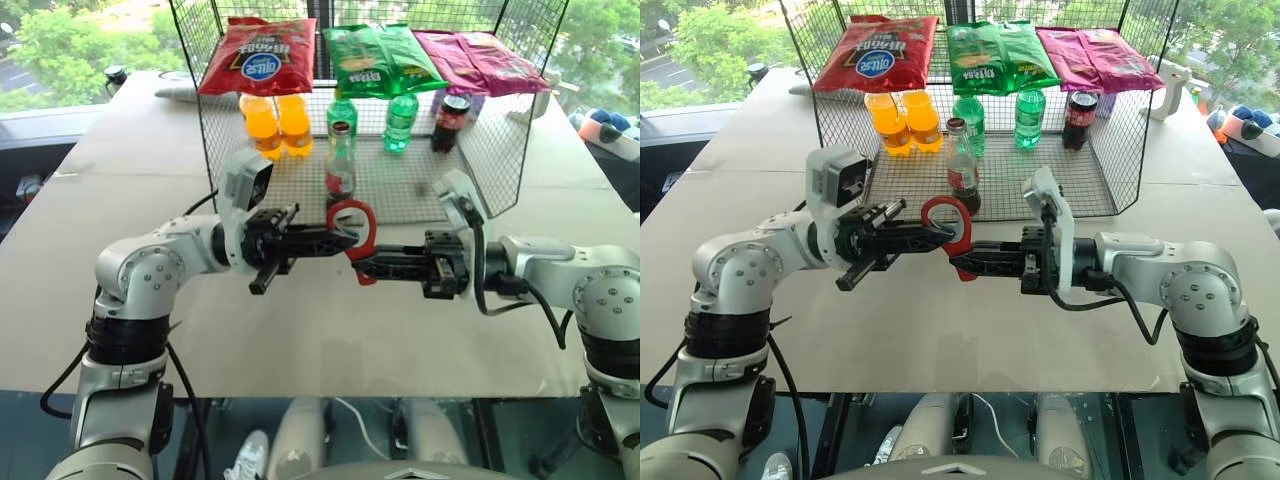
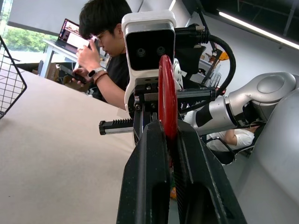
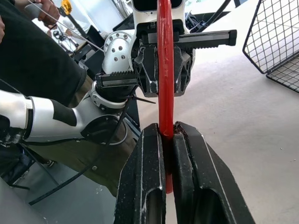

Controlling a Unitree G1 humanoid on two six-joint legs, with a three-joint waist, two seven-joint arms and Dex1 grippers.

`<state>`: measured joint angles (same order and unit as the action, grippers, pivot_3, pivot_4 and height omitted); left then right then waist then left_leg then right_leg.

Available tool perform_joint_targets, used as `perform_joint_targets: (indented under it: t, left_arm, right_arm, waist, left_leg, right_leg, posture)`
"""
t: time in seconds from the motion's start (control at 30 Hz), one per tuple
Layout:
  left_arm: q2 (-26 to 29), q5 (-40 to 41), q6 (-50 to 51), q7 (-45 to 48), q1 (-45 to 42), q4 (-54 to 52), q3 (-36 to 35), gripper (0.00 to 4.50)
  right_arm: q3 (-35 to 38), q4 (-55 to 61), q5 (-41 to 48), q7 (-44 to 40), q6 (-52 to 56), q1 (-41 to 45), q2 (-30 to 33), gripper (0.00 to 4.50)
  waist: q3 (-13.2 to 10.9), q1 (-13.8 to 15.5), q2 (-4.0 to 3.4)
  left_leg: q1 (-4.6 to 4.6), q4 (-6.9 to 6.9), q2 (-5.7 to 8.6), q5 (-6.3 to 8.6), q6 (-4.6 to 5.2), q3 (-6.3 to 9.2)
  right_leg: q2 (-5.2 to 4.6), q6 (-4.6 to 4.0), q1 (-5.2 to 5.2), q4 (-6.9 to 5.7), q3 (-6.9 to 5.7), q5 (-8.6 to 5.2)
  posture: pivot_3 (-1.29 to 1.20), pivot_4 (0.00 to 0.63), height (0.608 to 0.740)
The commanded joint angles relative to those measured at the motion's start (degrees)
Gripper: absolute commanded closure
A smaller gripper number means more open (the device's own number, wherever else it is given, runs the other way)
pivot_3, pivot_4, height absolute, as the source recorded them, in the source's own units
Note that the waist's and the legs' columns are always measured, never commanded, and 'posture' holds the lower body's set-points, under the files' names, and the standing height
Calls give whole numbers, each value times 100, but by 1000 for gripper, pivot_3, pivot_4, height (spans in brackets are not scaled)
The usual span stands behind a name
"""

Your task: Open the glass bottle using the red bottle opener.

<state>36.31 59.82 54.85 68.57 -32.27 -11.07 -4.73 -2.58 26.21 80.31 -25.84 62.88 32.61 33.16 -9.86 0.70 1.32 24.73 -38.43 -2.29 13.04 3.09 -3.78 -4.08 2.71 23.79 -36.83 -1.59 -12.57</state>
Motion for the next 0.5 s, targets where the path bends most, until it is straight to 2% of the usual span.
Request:
perform_joint_targets:
  t: [0.03, 0.07, 0.2, 0.3, 0.4, 0.43, 0.5]
  left_arm:
    - [67, 295, 230, -78, -58, -57, -166, 4500]
    - [99, 306, 242, -45, -41, -66, -178, 4500]
    - [114, 275, 180, -185, 61, -143, -271, 3115]
    - [147, 353, 188, -370, 171, -281, -446, 1729]
    - [218, -132, -312, -724, 501, -642, -616, 417]
    - [158, -516, -655, -1084, 604, -767, -677, 154]
    - [56, -944, -1038, -1595, 727, -919, -737, 54]
  right_arm:
    - [-35, 152, 84, -20, 38, 105, -24, 4487]
    - [-28, 164, 60, -13, 40, 84, -14, 4487]
    - [21, 243, -34, 43, -27, -69, 10, 4500]
    - [75, 357, -89, 72, -84, -242, 52, 4500]
    - [196, 480, -204, 188, -200, -466, 85, 4500]
    - [273, 500, -261, 274, -266, -558, 89, 4500]
    - [371, 544, -339, 374, -361, -690, 101, 4500]
  waist:
    - [0, 0, 0]
    - [0, -1, 0]
    - [0, -1, 0]
    - [0, 2, 0]
    - [0, -5, 0]
    - [0, -5, -1]
    - [0, 0, -1]
  left_leg:
    - [0, 0, 0, 0, 0, 0]
    - [0, 0, -1, 0, 0, 1]
    - [0, 1, -1, 0, 0, 1]
    - [0, 2, -1, 0, 0, 1]
    - [2, 2, -2, 0, 0, 1]
    - [1, 3, -2, 0, 0, 0]
    - [-1, 6, -2, 1, 0, 0]
  right_leg:
    - [0, 0, 0, 0, 0, 0]
    - [0, 0, 0, 0, 0, 0]
    - [0, 0, 0, 0, 0, -1]
    - [-1, 0, 0, 1, -1, 0]
    - [-2, 0, 1, 3, 0, 0]
    - [-2, 0, 1, 4, 1, 0]
    - [-3, -1, 1, 5, 2, -1]
  posture:
    - [0, 150, 740]
    - [0, 150, 740]
    - [0, 150, 740]
    - [0, 150, 740]
    - [0, 150, 740]
    - [0, 150, 740]
    - [0, 150, 740]
